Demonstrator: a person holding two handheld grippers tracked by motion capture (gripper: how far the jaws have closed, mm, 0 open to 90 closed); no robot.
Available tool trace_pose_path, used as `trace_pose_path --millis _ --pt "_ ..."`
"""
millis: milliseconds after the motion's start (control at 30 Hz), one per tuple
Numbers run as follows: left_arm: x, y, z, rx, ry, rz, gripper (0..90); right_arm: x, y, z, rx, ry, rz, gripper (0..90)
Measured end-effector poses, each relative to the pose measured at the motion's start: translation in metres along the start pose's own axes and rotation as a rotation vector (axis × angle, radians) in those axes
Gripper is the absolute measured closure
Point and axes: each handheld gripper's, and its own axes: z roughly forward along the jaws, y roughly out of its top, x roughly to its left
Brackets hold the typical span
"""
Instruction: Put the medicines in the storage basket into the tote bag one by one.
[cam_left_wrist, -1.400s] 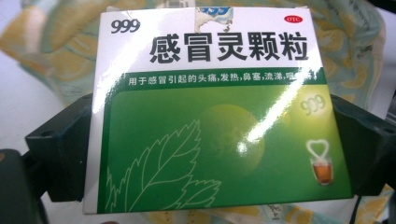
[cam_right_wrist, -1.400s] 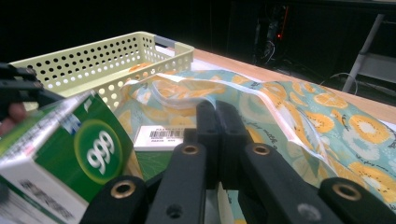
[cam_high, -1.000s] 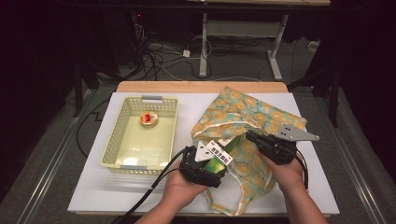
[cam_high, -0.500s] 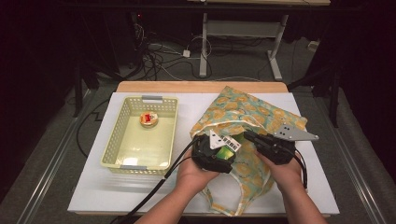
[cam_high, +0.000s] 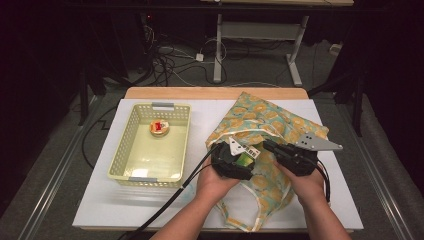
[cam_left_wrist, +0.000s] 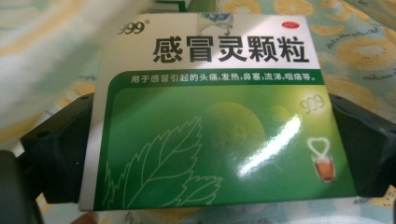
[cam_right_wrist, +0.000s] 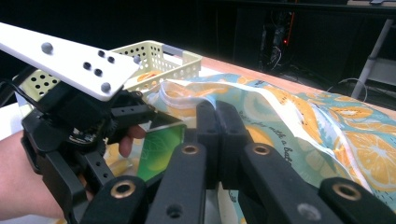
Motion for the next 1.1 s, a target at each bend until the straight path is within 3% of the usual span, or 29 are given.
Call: trace_pose_path --millis 333,467,533,600,667,733,800,867,967,1100 --pt "-0.003 0.001 -0.017 -0.028 0.005 0.002 0.0 0.0 -0.001 0.0 0.004 -0.002 0.001 90.0" --pt "-0.005 -0.009 -0.034 -0.036 0.003 0.012 0.0 -0.001 -0.001 -0.001 0.004 -0.003 0.001 90.0" --pt "-0.006 -0.018 -0.046 -0.04 -0.024 0.019 0.0 -0.001 -0.001 -0.001 0.003 -0.004 -0.001 90.0" --pt "-0.006 -0.03 -0.058 -0.064 -0.04 0.022 9.7 -0.001 -0.001 -0.001 0.003 -0.005 -0.002 90.0" --pt "-0.005 -0.04 -0.064 -0.072 -0.071 0.008 27.5 -0.001 -0.001 -0.001 0.006 -0.008 -0.003 90.0" --pt "-0.004 -0.043 -0.062 -0.043 -0.088 0.019 47.7 -0.001 -0.001 -0.001 0.006 -0.008 -0.001 90.0" --pt "-0.005 -0.042 -0.053 -0.009 -0.094 0.019 74.6 0.0 -0.001 0.0 0.006 -0.006 -0.003 90.0" --pt "-0.003 -0.04 -0.044 0.008 -0.08 0.008 87.5 0.001 0.0 0.0 0.007 -0.006 -0.007 90.0" --pt "0.0 -0.035 -0.03 0.03 -0.073 -0.015 87.9 0.002 -0.001 0.0 0.008 -0.003 -0.008 90.0" --pt "0.003 -0.025 -0.019 0.026 -0.038 -0.014 88.0 0.001 -0.001 0.0 0.01 -0.001 -0.009 90.0"
